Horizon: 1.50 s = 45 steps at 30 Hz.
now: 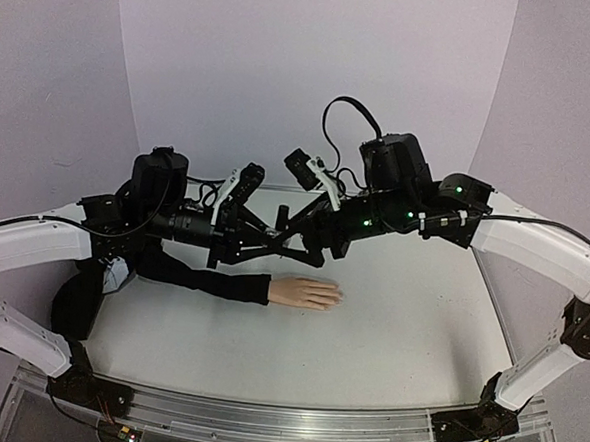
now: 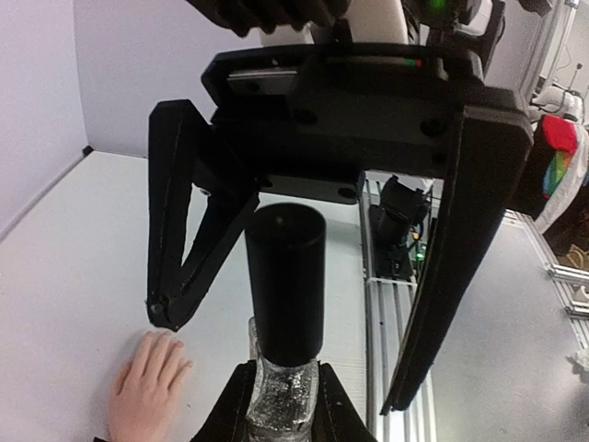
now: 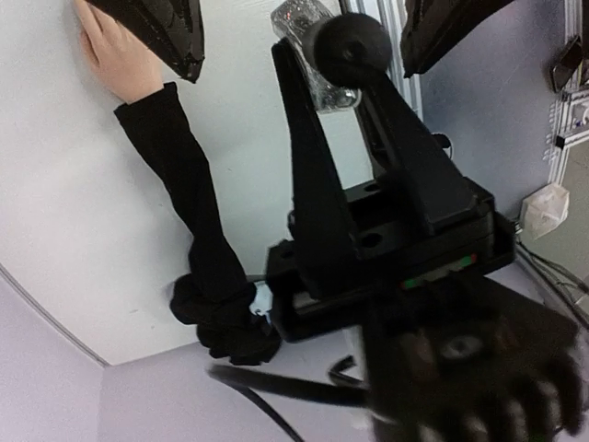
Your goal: Paint the nails
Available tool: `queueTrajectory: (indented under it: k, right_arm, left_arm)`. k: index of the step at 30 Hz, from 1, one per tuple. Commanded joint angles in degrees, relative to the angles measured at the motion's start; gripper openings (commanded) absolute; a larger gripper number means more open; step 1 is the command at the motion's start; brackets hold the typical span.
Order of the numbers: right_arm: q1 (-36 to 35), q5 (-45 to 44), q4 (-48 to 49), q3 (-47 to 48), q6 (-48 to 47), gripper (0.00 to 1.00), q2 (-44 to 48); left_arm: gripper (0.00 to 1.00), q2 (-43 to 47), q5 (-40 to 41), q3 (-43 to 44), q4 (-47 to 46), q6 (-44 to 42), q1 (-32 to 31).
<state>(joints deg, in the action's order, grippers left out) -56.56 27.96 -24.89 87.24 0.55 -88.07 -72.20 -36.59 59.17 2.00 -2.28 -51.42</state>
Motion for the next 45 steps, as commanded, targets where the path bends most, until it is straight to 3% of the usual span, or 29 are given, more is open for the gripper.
queueTrajectory:
  k: [1,8,16,21,32,38,45]
  right_arm:
    - [-0.11,-11.26,0.91,0.09,8.66,0.87,3.26]
    - [0.14,-11.11,-8.47,9.43,11.78,0.72,-1.55]
    - [0.13,-10.95,-17.78,20.2,10.92,0.66,-8.45]
    - [0.1,-10.19,-23.27,28.36,10.32,0.55,-13.95]
    - [0.1,-9.19,-25.72,31.21,9.29,0.36,-16.65]
    - [0.15,-9.12,-25.81,31.85,9.38,0.31,-17.7]
    - [0.15,-9.33,-25.69,32.18,9.26,0.36,-18.43]
  left_arm:
    - [0.0,2.24,9.41,-0.31,-4.32,-2.87,-0.01]
    - [0.0,1.16,13.15,-0.43,-3.41,-4.08,-0.07]
    - [0.0,-0.67,17.45,1.1,0.88,-6.25,-0.73]
    - [0.0,-1.58,18.5,1.67,1.75,-6.41,-0.95]
    - [0.0,-1.51,18.95,1.21,1.45,-6.42,-1.06]
    - [0.0,-1.77,19.7,1.66,1.43,-6.43,-1.07]
    - [0.0,-1.32,19.12,1.34,1.04,-6.23,-1.08]
